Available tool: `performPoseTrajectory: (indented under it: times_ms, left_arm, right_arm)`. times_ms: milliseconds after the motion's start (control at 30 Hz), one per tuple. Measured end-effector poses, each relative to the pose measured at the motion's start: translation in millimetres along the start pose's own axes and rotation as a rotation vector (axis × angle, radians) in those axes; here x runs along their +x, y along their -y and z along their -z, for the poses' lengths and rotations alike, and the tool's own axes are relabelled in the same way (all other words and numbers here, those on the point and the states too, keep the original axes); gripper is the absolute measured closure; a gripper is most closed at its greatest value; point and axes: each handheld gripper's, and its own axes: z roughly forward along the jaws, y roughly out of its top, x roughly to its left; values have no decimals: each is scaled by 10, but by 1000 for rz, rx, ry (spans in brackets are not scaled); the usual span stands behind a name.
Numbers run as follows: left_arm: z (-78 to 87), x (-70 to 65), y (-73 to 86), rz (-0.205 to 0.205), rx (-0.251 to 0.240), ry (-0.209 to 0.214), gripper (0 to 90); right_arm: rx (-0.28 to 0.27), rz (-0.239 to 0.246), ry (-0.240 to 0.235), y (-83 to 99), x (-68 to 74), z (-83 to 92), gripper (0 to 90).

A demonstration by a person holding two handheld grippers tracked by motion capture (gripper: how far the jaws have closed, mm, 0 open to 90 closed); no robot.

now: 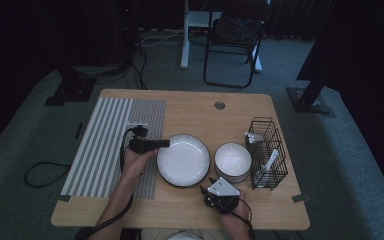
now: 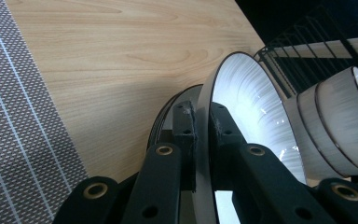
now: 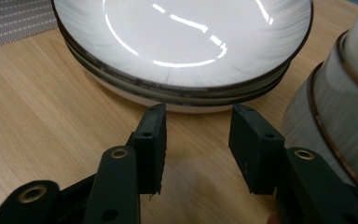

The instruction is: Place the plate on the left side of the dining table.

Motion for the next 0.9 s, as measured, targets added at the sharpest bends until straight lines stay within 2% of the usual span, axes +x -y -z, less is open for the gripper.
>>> performPoseTrajectory:
  times_ms: [367, 667, 900]
  left_arm:
    - [99, 18, -15, 37, -47, 49, 846]
    - [258, 66, -47, 51, -92, 36, 845]
    - [424, 134, -74, 57, -128, 8, 844]
  right_arm:
    - [23, 1, 0, 67, 1, -28, 560]
    - [34, 14, 1, 59, 13, -43, 558]
    - [45, 17, -6, 53, 20, -57, 554]
